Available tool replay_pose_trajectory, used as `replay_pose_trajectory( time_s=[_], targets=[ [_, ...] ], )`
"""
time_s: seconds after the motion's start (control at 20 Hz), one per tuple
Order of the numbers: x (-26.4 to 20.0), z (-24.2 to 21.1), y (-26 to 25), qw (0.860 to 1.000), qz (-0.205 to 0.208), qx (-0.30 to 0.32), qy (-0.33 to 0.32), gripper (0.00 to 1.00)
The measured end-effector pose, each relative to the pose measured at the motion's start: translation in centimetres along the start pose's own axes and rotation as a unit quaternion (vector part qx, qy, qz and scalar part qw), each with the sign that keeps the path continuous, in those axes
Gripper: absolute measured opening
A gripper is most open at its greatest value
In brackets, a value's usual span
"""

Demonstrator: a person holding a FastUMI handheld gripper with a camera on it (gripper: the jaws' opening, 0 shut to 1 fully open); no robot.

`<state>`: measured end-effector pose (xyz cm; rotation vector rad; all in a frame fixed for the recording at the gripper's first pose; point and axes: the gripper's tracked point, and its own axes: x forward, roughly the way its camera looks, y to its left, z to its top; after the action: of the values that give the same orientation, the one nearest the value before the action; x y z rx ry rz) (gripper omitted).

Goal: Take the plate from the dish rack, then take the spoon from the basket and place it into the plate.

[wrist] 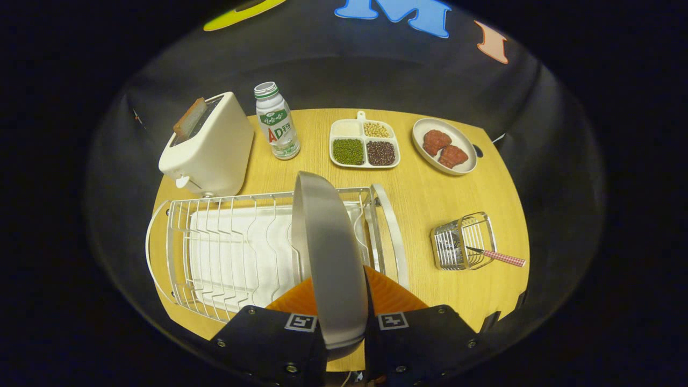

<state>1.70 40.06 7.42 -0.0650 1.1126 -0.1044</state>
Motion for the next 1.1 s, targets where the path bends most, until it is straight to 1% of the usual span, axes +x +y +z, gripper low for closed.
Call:
replay_pose_trajectory(
  time_s=[0.25, 0.4, 0.5, 0.55, 0.65, 0.9, 1.1],
  targets=[
    [-0.5, -0.1, 0.3, 0.999, -0.034, 0.008, -0.009, 0.27],
    [-1.1, 0.0, 0.1, 0.998, -0.056, 0.0, -0.019, 0.27],
    [-1.7, 1.2, -0.6, 0.995, -0.084, -0.015, -0.05, 0.27],
    [-2.3, 1.7, -0.4, 0.994, -0.088, -0.023, -0.063, 0.27],
    [-3.2, 2.4, -0.2, 0.994, -0.076, -0.023, -0.073, 0.27],
    [-5.4, 3.1, -0.6, 0.996, -0.028, 0.001, -0.082, 0.27],
    [-7.5, 2.2, -1.6, 0.996, 0.024, 0.014, -0.084, 0.27]
  ],
)
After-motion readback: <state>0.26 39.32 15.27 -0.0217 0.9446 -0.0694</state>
